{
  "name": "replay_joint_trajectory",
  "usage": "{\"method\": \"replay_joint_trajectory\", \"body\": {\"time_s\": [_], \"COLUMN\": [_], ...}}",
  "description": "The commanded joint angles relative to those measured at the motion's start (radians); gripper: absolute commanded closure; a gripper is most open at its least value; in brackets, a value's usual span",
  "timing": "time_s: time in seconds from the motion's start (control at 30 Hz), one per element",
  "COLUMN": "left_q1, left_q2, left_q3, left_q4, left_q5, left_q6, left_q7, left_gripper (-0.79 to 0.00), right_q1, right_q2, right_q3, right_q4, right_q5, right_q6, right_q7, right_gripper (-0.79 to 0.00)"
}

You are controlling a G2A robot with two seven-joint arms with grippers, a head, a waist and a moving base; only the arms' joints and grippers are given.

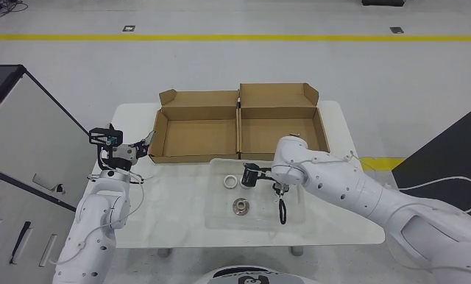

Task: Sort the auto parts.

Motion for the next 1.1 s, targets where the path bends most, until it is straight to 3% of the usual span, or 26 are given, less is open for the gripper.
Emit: {"method": "replay_joint_trajectory", "body": {"time_s": [0.0,0.27,0.73,1.07], "left_q1": [0.0,0.0,0.0,0.0], "left_q2": [0.0,0.0,0.0,0.0], "left_q3": [0.0,0.0,0.0,0.0], "left_q4": [0.0,0.0,0.0,0.0], "left_q5": [0.0,0.0,0.0,0.0], "left_q6": [0.0,0.0,0.0,0.0], "left_q7": [0.0,0.0,0.0,0.0], "left_gripper": [-0.785,-0.785,-0.785,-0.785], "right_q1": [-0.002,-0.012,-0.007,0.005], "right_q2": [0.004,0.013,-0.007,-0.016], "right_q3": [0.003,0.02,0.006,-0.011], "right_q4": [-0.011,-0.024,0.025,0.05], "right_q5": [-0.004,-0.017,-0.023,-0.005], "right_q6": [0.002,-0.003,-0.021,-0.019], "right_q7": [0.0,-0.002,-0.018,-0.016], "right_gripper": [-0.317,-0.323,-0.311,-0.24]}}
